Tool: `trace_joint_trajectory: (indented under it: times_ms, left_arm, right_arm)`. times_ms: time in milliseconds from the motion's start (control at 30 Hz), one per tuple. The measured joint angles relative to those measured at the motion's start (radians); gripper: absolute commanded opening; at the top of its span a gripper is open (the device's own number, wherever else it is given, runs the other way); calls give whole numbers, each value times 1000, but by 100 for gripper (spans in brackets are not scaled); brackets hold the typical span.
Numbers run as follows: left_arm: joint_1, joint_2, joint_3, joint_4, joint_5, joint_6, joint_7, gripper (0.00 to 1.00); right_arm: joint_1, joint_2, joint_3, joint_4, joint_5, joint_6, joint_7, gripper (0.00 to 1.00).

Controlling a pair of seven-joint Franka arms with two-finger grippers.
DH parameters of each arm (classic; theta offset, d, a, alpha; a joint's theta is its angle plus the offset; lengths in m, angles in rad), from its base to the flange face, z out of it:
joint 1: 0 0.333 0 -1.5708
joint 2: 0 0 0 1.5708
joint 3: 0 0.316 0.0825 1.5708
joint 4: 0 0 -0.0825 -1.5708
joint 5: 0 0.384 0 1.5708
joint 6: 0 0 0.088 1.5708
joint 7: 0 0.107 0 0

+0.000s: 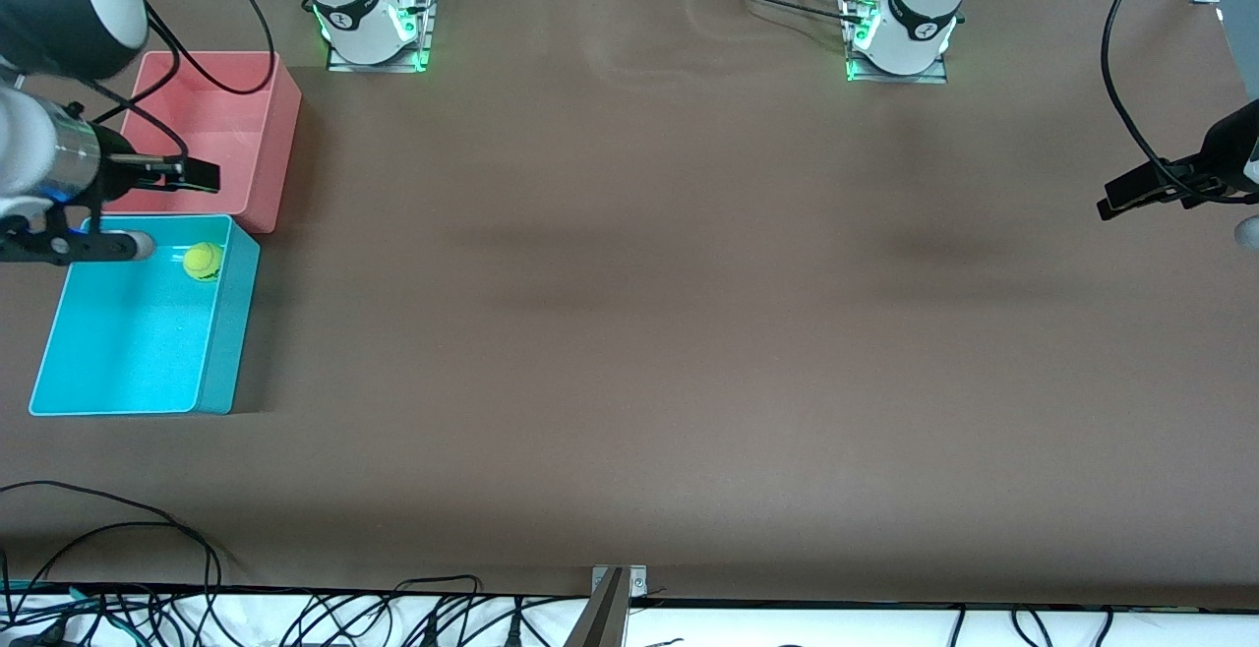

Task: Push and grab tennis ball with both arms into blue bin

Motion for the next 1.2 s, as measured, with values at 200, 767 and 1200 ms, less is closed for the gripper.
trace_joint_trajectory:
  times_ms: [200, 767, 1200]
  left_arm:
    - [-1, 0, -1, 0, 0, 0, 0, 100]
    - [-8, 0, -12, 0, 0, 0, 0, 100]
    - [-14, 1, -12, 0, 0, 0, 0, 100]
  right_arm:
    - [-118, -175, 84, -233, 5, 168, 10, 100]
    - [-235, -352, 133, -368, 30, 216, 15, 100]
    - [-236, -249, 125, -258, 37, 198, 15, 100]
